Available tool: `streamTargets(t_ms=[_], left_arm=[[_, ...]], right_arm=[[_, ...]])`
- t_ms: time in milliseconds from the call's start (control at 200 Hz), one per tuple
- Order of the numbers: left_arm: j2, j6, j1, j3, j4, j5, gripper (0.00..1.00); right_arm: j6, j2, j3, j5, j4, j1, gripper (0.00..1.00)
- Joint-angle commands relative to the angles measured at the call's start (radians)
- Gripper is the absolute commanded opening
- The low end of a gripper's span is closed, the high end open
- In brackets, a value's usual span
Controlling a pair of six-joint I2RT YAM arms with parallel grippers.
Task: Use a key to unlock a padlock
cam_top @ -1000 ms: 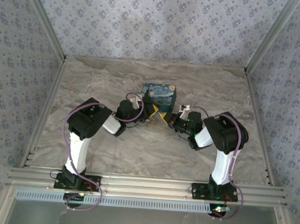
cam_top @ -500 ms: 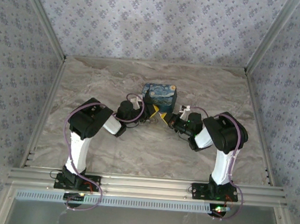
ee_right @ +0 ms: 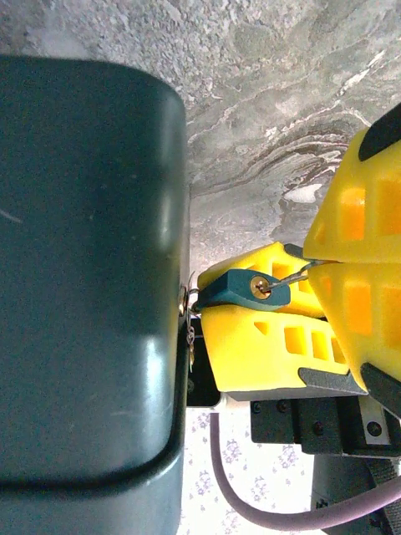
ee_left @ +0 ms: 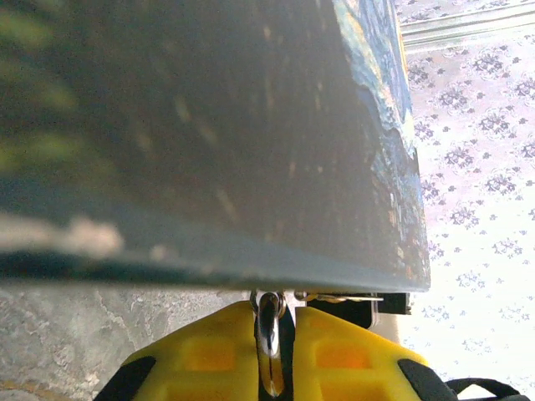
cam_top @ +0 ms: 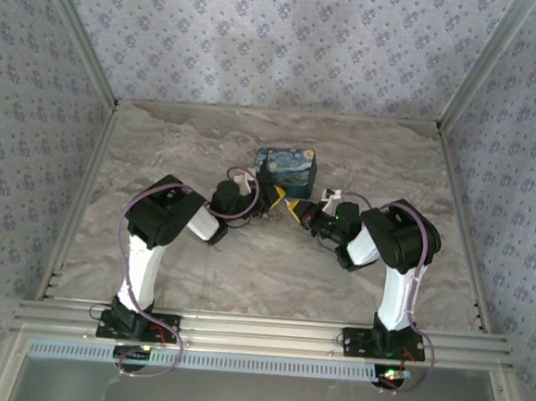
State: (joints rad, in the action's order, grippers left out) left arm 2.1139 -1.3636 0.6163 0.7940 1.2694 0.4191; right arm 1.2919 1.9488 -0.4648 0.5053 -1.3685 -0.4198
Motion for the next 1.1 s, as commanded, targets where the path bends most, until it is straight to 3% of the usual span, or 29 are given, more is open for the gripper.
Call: streamTargets(t_ms=[0, 490, 864, 1094], left_arm=[[0.010, -0.019, 0.039, 0.030, 0.095, 0.055, 0.00], [0.006, -0.022, 0.040, 0.023, 0.101, 0.075, 0.00], [0.009, -0.025, 0.039, 0.033, 0.100, 0.061, 0.00], [0.013, -0.029, 0.039, 0.028, 0.108, 0.059, 0.00]], right_arm=[[0.042, 0.002, -0.022, -0.040, -0.025, -0.009, 0.00], [-0.002, -0.005, -0.003, -0.005, 0.012, 0.059, 0.00], [-0.099, -0.033, -0.026, -0.025, 0.119, -0.001, 0.00], [-0.004, -0.038, -0.015, -0.031, 0.053, 0.011, 0.00]])
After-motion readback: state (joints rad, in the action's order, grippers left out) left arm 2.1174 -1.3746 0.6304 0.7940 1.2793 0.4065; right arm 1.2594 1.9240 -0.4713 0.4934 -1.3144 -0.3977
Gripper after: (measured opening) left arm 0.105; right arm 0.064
